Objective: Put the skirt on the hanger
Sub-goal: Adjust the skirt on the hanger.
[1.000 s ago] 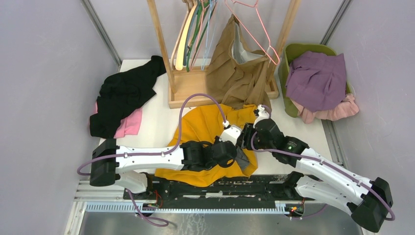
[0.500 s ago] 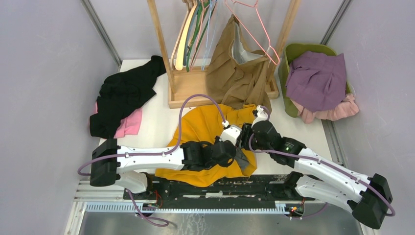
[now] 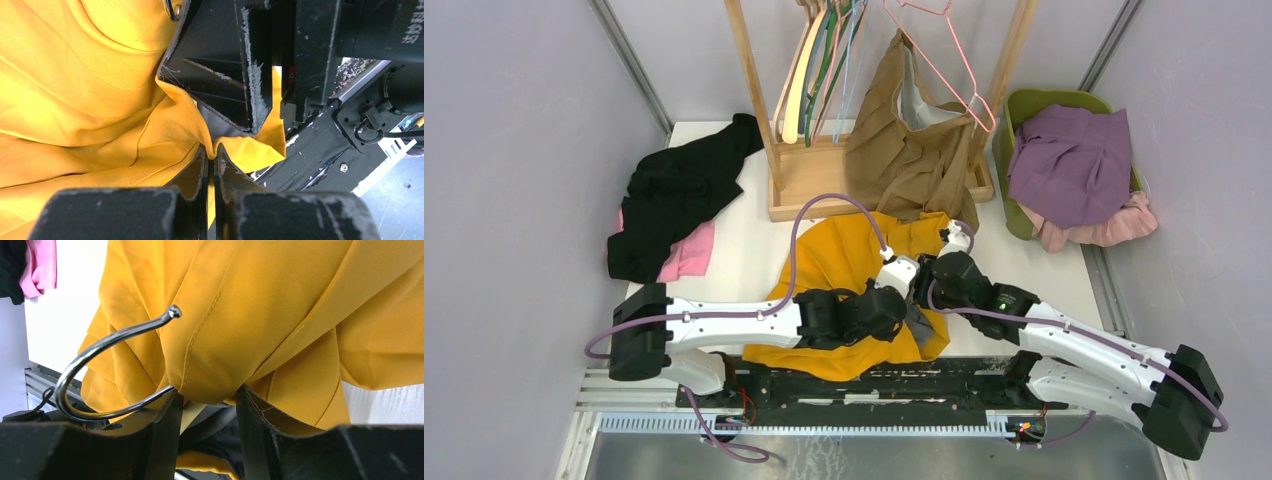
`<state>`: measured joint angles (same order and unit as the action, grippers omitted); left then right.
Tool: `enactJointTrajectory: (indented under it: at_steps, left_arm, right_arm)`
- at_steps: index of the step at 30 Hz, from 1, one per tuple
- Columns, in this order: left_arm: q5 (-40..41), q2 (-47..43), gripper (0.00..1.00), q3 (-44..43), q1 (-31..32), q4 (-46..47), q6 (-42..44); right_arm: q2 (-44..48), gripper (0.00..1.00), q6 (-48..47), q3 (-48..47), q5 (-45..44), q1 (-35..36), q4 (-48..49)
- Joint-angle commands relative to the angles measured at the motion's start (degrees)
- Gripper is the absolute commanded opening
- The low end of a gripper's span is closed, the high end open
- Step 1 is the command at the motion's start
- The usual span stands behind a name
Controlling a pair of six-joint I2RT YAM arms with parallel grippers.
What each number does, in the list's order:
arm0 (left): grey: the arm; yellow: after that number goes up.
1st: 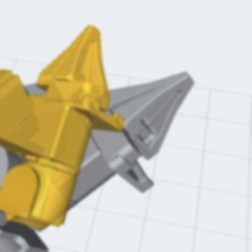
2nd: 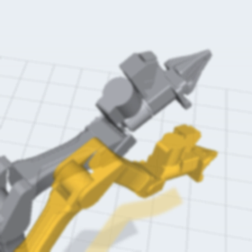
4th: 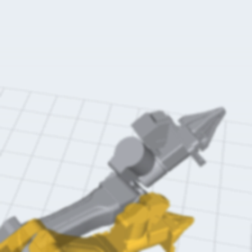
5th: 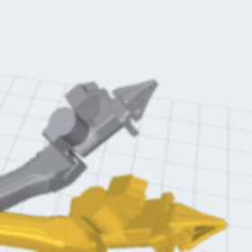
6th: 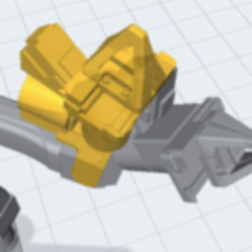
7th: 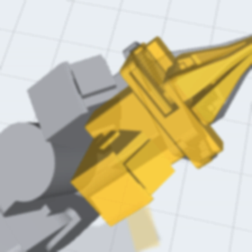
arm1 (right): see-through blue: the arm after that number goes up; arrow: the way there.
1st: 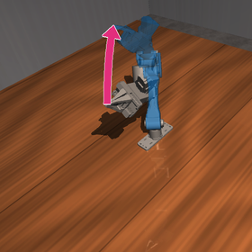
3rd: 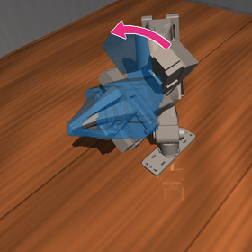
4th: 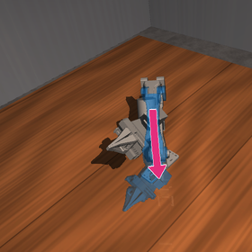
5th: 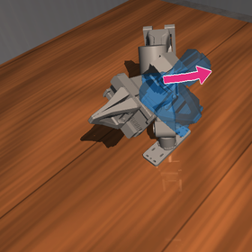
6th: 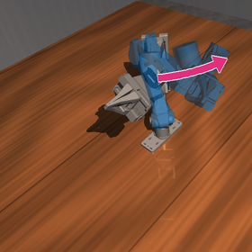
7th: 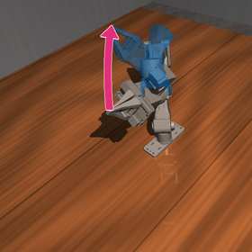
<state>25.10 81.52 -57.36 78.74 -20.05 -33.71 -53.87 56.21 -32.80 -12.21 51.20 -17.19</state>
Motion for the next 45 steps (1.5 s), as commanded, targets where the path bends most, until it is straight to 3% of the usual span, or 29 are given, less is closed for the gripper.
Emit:
enactJointTrajectory:
  at_steps: [1, 4, 9, 11, 21, 30, 40, 45]
  left_arm:
    - [-1.43, -0.22, 0.03, -0.29, -0.17, 8.79, 1.35]
    - [-1.63, -0.26, 0.03, -0.46, -0.17, 9.13, 1.58]
    - [-2.25, -0.63, 0.03, -1.72, -0.24, 8.84, 2.02]
    - [-2.85, -0.66, 0.03, -4.04, -0.38, 7.16, 2.20]
    - [-4.11, -0.56, 0.04, -19.67, -1.28, -0.74, 4.40]
    - [-4.62, 2.00, 0.25, -34.57, -1.96, -7.27, 7.16]
    - [-1.48, 0.90, 0.33, -54.78, -3.86, -19.30, 10.68]
    - [3.15, -3.21, 0.36, -57.73, -5.43, -23.07, 11.21]
  right_arm:
    - [-1.45, 0.47, 1.84, 0.05, -3.25, 0.61, 3.52]
    - [-2.98, 0.40, 1.91, -0.05, -3.76, 0.75, 4.49]
    - [-4.54, 0.07, 0.67, -1.37, -3.84, 0.74, 5.24]
    - [-4.45, 0.01, -0.70, -2.99, -3.50, 0.72, 3.95]
    - [-0.99, 0.01, -8.02, -14.47, 0.09, 0.74, -4.73]
    - [3.99, 0.01, -8.65, -18.67, 2.56, 0.58, -6.53]
    - [5.63, 0.01, -11.23, -31.56, 7.21, 0.22, -14.32]
    - [6.26, 0.01, -12.74, -38.49, 7.93, 0.13, -19.17]
